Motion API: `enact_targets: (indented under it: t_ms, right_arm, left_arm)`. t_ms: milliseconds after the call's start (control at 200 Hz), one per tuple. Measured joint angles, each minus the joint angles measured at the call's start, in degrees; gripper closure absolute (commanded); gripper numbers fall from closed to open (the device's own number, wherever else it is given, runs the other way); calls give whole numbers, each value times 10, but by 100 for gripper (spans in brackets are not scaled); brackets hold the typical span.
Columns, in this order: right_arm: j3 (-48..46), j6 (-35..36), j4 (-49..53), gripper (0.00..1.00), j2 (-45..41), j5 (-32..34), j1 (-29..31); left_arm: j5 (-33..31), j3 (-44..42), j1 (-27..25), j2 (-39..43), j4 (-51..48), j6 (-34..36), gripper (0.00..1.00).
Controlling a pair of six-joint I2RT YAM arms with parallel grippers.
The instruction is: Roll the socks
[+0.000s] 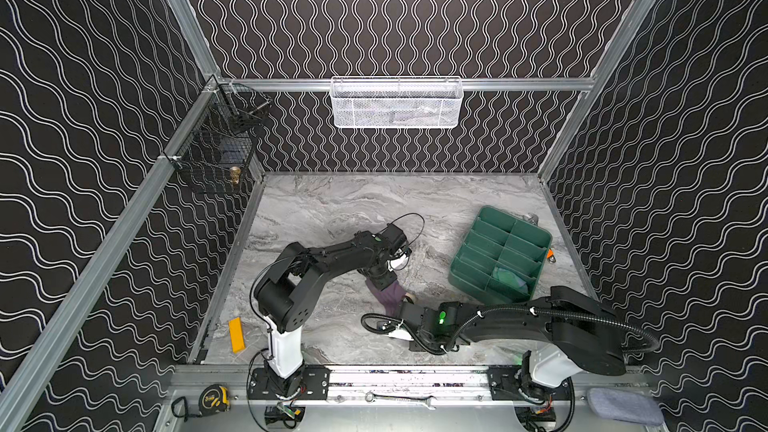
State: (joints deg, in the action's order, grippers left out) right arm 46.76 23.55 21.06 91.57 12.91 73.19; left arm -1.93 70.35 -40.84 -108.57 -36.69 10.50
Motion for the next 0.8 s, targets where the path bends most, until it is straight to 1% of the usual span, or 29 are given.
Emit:
enact_targets:
  t_ms: [210, 310, 365, 455, 566, 606, 631, 661, 701, 736, 801]
  right_arm:
    - [42, -4, 35, 100, 33, -14, -4]
    - [78, -4, 60, 100, 59, -35, -20]
    - [96, -4, 74, 100, 70, -54, -33]
    - [127, -4, 105, 100, 88, -94, -55]
    - [161, -1, 143, 100, 108, -145, -82]
    - [170, 1, 153, 100, 113, -161, -92]
    - [175, 1, 153, 100, 115, -167, -94]
    - [180, 3, 152, 100, 118, -184, -98]
    - [182, 4, 157, 100, 123, -205, -107]
    - [182, 5, 165, 100, 126, -214, -113]
    - [182, 5, 168, 100, 129, -235, -123]
  left_arm:
    - [54, 47, -15, -35, 33, 3, 72]
    - [76, 55, -23, -31, 37, 7, 71]
    - [86, 54, -23, -17, 34, 15, 68]
    - [90, 48, -23, 36, 34, 20, 62]
    - [76, 42, -20, 129, 29, 33, 54]
    - [61, 42, -17, 165, 29, 35, 52]
    - [37, 41, -14, 186, 37, 39, 49]
    - [29, 42, -9, 209, 40, 48, 48]
    - [12, 43, 1, 243, 35, 52, 47]
    - [-16, 44, 6, 277, 33, 62, 46]
    - [-41, 48, 11, 331, 37, 80, 40]
